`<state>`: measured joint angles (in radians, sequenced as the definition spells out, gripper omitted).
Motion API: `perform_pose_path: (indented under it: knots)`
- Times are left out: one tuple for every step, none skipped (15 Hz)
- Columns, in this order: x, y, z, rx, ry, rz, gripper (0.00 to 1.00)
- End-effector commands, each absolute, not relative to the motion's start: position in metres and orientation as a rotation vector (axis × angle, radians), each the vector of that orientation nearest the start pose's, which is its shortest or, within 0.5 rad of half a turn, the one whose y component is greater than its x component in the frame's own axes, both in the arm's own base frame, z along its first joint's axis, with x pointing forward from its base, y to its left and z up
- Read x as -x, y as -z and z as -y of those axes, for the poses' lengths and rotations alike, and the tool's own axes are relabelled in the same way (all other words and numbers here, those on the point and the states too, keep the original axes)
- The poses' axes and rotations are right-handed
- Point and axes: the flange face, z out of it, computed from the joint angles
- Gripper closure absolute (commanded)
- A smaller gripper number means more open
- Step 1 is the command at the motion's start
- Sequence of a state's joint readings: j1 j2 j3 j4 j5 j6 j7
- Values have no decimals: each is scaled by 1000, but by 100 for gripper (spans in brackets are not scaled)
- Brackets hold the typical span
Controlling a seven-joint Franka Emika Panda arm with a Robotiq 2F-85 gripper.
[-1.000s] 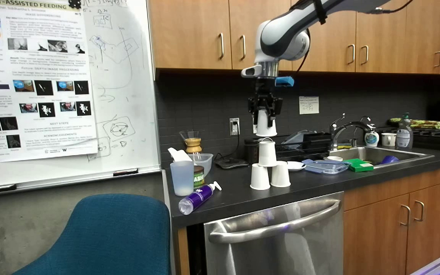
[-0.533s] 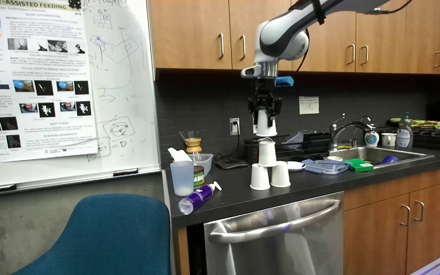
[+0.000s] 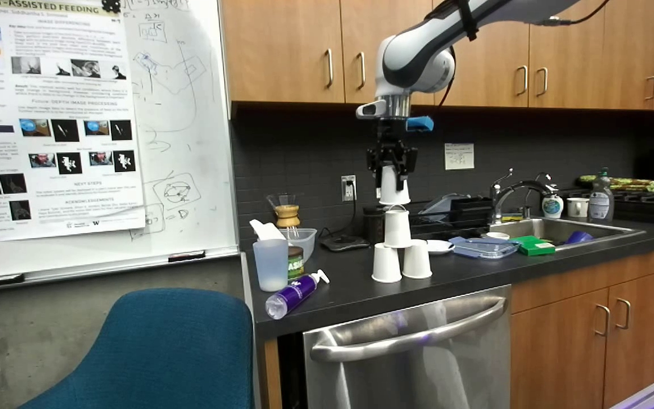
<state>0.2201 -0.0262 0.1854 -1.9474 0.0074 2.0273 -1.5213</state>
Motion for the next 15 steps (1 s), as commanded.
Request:
perform_pose_path:
  knots:
    - [-521,-505,-220,-1759,-161,-2563,58]
    - [-522,-505,-219,-1758,-163,-2565,58]
    - [-522,-504,-219,-1758,-165,-2567,58]
    - [-523,-504,-218,-1759,-166,-2570,58]
    - [-523,-504,-218,-1759,-168,-2574,58]
    - [-524,-503,-218,-1760,-170,-2579,58]
    - [-524,-502,-217,-1761,-170,-2581,58]
    - [-525,-502,-217,-1762,-170,-2583,58]
    - [-525,-502,-217,-1763,-169,-2584,58]
    - [-526,-501,-217,-1763,-169,-2585,58]
    - [-526,-502,-216,-1763,-171,-2586,58]
    - [-527,-502,-216,-1763,-172,-2587,58]
    - [-527,-502,-215,-1763,-172,-2588,58]
    - [-528,-502,-215,-1762,-173,-2589,58]
    - [-528,-502,-214,-1763,-174,-2591,58]
